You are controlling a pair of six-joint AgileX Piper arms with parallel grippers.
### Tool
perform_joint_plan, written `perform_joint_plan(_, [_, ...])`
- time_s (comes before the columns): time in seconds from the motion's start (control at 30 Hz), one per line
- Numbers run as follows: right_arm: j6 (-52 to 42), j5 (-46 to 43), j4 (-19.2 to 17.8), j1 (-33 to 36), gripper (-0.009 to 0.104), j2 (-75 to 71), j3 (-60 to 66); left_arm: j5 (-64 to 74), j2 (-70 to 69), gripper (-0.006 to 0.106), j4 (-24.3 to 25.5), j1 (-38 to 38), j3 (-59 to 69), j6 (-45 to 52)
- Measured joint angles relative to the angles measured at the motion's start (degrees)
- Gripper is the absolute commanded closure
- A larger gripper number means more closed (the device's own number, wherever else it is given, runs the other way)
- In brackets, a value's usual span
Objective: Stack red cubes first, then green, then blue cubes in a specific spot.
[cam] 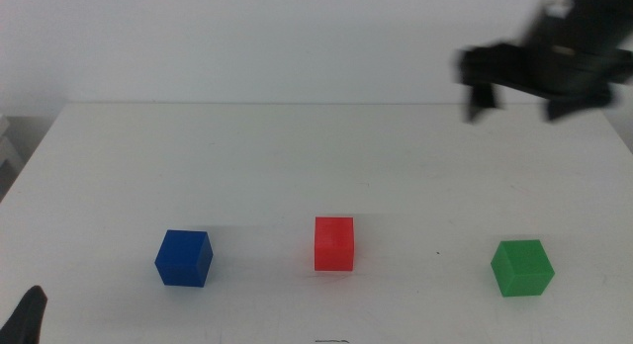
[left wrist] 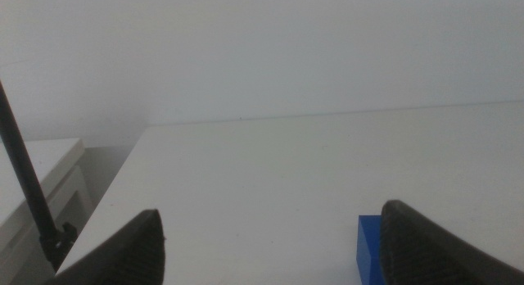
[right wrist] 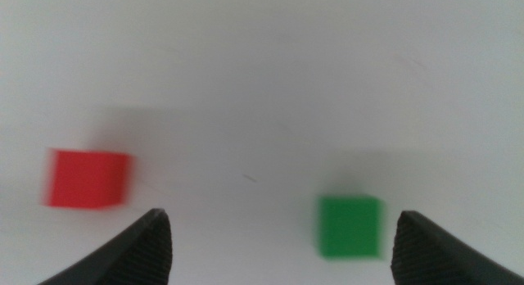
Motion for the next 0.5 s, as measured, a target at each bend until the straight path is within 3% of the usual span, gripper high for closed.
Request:
perform_joint_plan(0.23, [-8.1,0.3,2.2,-9.9,0.001,-7.1,12.6,0.0,0.0,0.014,0.0,0.0,0.0,0.0])
perform_joint_plan(0.5, [-15.7,-1.0,5.6,-11.3,0.001,-7.2,20.2,0.0,0.0,0.014,0.0,0.0,0.0,0.0])
